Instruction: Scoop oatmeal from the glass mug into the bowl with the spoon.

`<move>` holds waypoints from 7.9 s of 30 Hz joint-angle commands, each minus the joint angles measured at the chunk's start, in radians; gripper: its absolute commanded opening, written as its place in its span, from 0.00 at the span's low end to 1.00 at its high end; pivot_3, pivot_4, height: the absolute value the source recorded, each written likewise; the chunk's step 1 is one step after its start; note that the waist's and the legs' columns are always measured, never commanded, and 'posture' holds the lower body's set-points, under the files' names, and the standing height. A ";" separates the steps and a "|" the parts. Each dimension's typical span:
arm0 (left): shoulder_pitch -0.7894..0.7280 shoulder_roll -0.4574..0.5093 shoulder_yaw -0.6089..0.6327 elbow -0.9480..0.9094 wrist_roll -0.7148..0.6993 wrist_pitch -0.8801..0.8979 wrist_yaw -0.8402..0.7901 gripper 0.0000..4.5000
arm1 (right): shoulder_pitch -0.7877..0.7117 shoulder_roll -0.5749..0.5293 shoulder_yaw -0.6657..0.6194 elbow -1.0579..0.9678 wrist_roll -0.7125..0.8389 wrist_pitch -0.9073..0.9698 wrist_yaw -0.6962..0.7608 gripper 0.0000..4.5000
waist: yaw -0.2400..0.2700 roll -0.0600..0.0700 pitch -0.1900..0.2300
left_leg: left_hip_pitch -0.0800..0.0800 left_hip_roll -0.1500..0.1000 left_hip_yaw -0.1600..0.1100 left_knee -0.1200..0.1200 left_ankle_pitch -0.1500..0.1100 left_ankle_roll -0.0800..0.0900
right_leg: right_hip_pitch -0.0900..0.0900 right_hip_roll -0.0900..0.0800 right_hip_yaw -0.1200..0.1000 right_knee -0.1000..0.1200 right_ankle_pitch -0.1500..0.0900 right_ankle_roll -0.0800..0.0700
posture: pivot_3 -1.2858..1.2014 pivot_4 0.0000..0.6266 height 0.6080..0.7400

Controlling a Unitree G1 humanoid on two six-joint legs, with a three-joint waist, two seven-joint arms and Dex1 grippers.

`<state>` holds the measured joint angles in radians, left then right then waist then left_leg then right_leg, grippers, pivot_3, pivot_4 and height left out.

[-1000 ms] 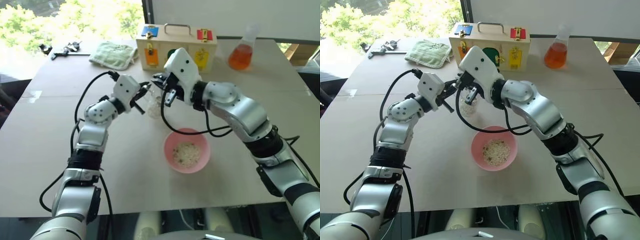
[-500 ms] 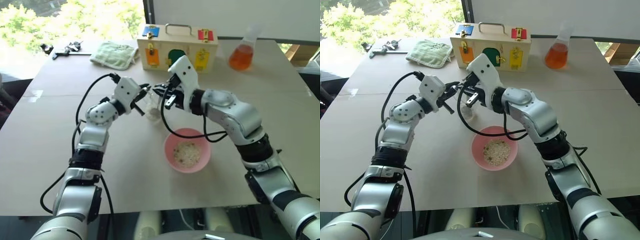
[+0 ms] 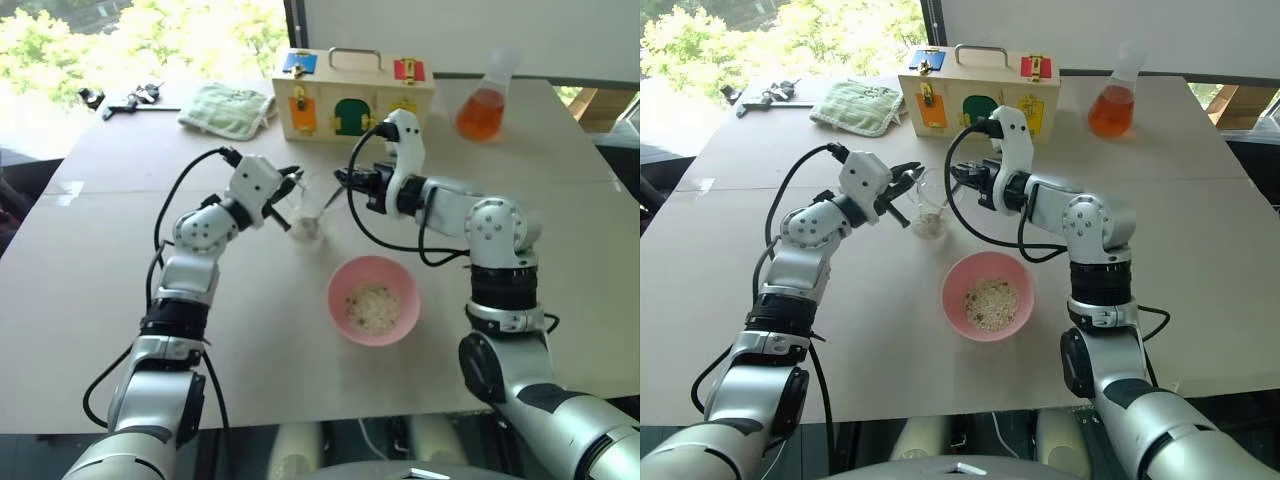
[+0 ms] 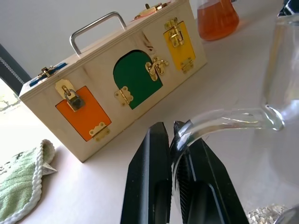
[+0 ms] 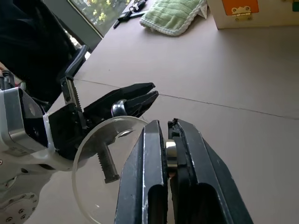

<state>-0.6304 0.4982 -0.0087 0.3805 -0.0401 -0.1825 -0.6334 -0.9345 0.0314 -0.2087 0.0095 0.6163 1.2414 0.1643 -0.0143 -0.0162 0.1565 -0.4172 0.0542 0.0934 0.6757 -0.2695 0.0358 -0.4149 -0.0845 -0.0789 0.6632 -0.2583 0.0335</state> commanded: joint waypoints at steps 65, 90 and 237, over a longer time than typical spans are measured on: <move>0.078 -0.239 0.111 -0.025 -0.094 -0.175 0.263 0.02 | -0.382 0.150 -0.897 -0.028 0.231 0.373 -0.674 0.00 | 0.000 0.000 0.000 | 0.000 0.000 0.001 -0.002 0.000 0.000 | 0.000 0.000 0.001 0.000 0.000 0.000 | 0.52 0.24 1.00; 0.060 -0.243 0.114 0.030 -0.109 -0.202 0.229 0.02 | -0.136 -0.022 -0.717 0.065 0.984 0.271 -1.000 0.00 | -0.001 0.000 0.000 | 0.000 0.000 0.001 -0.003 0.000 0.000 | 0.000 0.000 0.001 -0.001 0.000 0.000 | 0.52 0.24 1.00; 0.058 -0.241 0.044 0.097 -0.048 -0.285 0.174 0.00 | 0.026 -0.560 0.277 -0.197 0.339 -0.436 0.167 0.64 | 0.028 0.000 0.000 | -0.002 0.001 -0.005 0.009 -0.001 0.002 | 0.005 0.000 -0.003 0.000 0.002 0.002 | 0.52 0.24 1.00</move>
<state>-0.5526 0.2545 0.0221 0.5144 -0.0760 -0.4442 -0.4685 -0.8825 -0.5282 0.1263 -0.1494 0.9668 0.8177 0.3013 0.0137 -0.0163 0.1562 -0.4189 0.0547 0.0885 0.6847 -0.2707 0.0381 -0.4102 -0.0842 -0.0823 0.6630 -0.2564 0.0360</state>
